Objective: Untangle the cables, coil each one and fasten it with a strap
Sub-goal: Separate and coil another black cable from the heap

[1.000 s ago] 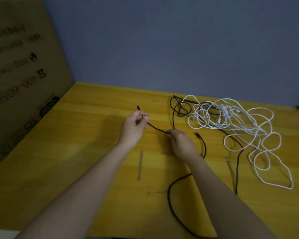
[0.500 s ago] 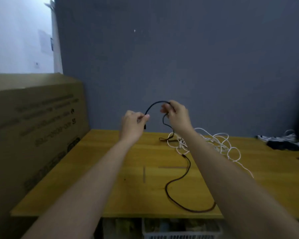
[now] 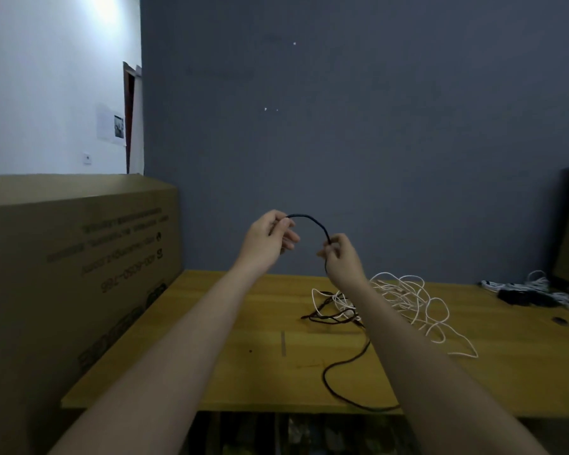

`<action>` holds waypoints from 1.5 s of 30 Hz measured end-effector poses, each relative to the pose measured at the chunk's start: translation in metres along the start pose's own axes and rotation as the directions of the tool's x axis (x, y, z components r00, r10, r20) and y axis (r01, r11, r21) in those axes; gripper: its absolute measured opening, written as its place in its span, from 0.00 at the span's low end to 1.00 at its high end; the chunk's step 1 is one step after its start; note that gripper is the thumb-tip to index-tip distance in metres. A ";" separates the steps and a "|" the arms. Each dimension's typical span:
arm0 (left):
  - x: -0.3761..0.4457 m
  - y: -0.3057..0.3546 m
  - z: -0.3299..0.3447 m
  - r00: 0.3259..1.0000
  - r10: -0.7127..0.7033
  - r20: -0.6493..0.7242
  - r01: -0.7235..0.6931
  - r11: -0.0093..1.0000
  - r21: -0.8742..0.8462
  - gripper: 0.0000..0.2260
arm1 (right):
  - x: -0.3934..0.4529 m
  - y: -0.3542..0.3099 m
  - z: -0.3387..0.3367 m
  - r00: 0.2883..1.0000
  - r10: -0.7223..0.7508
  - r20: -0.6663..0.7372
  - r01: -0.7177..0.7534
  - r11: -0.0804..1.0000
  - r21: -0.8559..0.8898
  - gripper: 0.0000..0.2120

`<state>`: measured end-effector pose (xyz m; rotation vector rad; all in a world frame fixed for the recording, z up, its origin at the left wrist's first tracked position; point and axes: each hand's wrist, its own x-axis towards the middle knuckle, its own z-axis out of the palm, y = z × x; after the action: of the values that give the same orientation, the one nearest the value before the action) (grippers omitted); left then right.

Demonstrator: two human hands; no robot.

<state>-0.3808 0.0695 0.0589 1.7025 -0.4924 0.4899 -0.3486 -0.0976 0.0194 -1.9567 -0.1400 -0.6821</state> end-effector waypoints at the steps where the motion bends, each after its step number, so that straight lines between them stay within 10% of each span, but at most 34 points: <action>1: -0.003 0.000 0.001 1.000 -0.011 0.005 0.012 0.999 -0.035 0.09 | -0.006 0.002 0.003 1.000 -0.002 0.017 0.002 1.000 -0.003 0.05; 14: -0.005 -0.023 0.004 0.989 -0.112 -0.095 0.076 0.941 -0.329 0.08 | -0.032 0.072 0.018 0.943 0.117 0.311 -0.054 0.978 -0.204 0.14; 30: 0.152 0.022 0.033 0.995 -0.043 -0.095 -0.003 0.899 -0.438 0.07 | 0.167 -0.119 -0.052 0.931 -0.191 -0.310 0.282 0.917 0.283 0.08; 39: 0.130 -0.093 0.065 0.963 -0.268 0.018 0.249 0.868 -0.429 0.08 | 0.124 0.087 0.004 0.998 -0.007 -0.068 -0.009 0.974 -0.227 0.11; 45: 0.139 -0.169 0.081 0.947 -0.318 -0.043 0.272 0.867 -0.417 0.11 | 0.124 0.146 0.066 0.977 -0.213 0.028 0.196 0.832 -0.519 0.12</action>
<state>-0.1661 0.0113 -0.0120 1.3070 -0.2226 0.2336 -0.1631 -0.1344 -0.0535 -2.4746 -0.1597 -0.9686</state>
